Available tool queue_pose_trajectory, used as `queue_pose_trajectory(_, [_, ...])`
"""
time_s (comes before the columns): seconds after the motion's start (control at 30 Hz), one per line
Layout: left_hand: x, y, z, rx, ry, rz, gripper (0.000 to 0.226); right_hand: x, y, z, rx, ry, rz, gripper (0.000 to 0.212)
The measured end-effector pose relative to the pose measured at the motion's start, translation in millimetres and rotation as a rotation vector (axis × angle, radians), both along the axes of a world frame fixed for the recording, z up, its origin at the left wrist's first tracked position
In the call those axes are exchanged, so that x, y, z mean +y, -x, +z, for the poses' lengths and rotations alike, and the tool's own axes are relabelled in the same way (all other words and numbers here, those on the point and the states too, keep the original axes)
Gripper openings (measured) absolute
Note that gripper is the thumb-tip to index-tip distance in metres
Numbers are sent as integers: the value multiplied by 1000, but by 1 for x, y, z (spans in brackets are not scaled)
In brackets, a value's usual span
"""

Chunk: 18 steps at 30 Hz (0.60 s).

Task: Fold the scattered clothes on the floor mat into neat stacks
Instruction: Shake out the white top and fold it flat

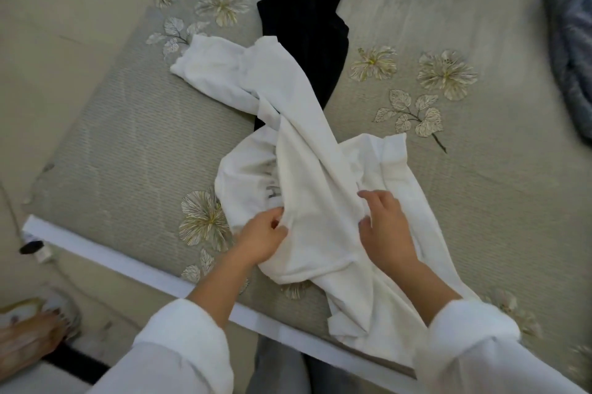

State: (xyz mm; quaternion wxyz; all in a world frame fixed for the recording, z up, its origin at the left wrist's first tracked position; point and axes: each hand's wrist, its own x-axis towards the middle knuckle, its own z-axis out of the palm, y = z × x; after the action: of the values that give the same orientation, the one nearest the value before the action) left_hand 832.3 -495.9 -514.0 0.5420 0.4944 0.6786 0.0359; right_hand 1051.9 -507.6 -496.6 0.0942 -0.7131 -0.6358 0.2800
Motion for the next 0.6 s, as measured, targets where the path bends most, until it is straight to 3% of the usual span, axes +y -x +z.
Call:
queue_pose_trajectory(0.07, [-14,-17,9,-147,1,-187,18,23,19,9,-150,-246,372,76])
queue_pose_trajectory(0.13, [-31,-32,11,-201,61,-437,23,42,29,14,-355,-278,754,91])
queue_pose_trajectory(0.2, [-45,-39,7,-162,84,-697,22,54,26,10,-527,-87,1063,73])
queue_pose_trajectory(0.23, [-50,-37,3,-171,95,-703,17,58,21,8,-627,55,1135,56])
queue_pose_trajectory(0.27, [-51,-32,-1,-211,107,-603,15,62,13,7,-715,180,1134,44])
queue_pose_trajectory(0.33, [-44,-14,-8,-247,78,-191,26,66,-8,6,-841,371,958,34])
queue_pose_trajectory(0.4, [-25,13,-18,-38,-144,238,34,61,-36,5,-963,527,761,31])
queue_pose_trajectory(0.47, [-3,44,-27,243,-271,475,46,45,-61,2,-1000,729,605,35])
queue_pose_trajectory(0.53, [19,65,-33,208,-119,666,68,28,-69,-3,-911,876,500,39])
queue_pose_trajectory(0.6, [33,74,-39,-23,110,852,70,15,-57,-9,-781,787,481,42])
